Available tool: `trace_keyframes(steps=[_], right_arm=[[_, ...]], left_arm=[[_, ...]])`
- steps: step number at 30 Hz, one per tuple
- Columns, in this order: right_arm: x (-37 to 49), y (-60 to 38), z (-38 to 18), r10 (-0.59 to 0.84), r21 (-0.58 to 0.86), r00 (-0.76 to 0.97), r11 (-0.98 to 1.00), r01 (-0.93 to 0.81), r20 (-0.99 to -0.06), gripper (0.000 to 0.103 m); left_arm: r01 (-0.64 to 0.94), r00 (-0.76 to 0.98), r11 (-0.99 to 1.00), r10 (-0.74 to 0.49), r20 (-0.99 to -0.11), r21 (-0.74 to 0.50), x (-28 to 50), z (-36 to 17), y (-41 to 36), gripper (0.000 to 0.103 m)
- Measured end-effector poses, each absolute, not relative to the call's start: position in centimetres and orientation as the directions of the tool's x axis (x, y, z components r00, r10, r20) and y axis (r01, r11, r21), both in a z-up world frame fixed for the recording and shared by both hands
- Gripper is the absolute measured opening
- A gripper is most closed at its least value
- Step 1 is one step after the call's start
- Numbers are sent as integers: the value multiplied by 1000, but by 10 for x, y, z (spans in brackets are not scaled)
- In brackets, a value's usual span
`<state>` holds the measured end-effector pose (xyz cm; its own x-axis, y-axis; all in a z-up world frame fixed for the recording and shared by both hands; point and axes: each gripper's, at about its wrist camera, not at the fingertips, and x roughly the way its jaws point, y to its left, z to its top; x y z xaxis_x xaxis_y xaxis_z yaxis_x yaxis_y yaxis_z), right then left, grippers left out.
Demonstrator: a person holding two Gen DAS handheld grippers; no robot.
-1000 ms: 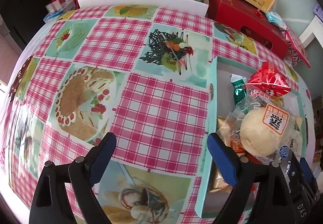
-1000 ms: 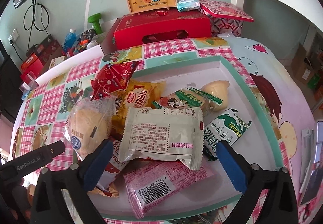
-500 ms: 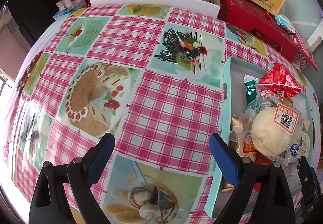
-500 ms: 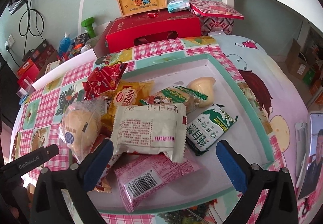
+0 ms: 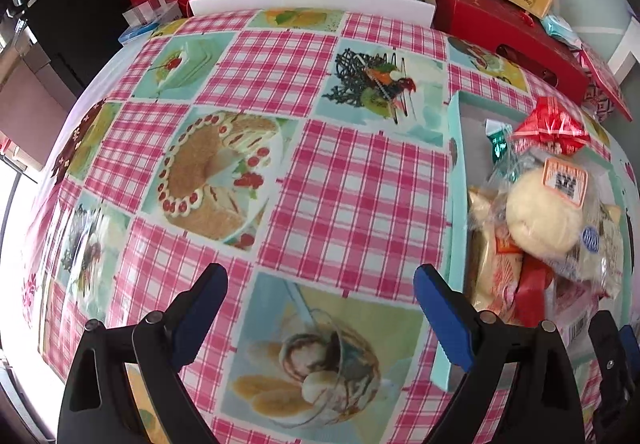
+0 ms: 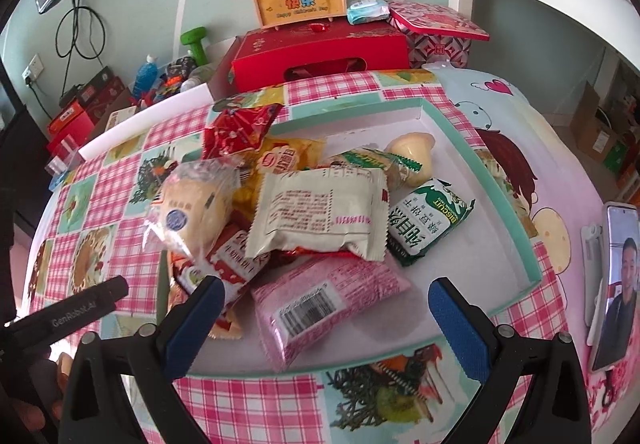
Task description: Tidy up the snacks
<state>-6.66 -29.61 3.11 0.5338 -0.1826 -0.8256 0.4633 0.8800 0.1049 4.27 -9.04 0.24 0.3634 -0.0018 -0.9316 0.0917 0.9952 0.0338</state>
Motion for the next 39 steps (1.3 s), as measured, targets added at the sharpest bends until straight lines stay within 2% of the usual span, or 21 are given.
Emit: trace_keyframes(steps=[24, 39], right_arm=[[-82, -239, 30, -167, 46, 540, 932, 359, -825, 103], [-86, -233, 25, -179, 23, 525, 934, 355, -832, 103]], left_arm=[[144, 422, 983, 42, -906, 113, 1, 9, -53, 94], [132, 401, 987, 33, -916, 93, -6, 5, -36, 94]])
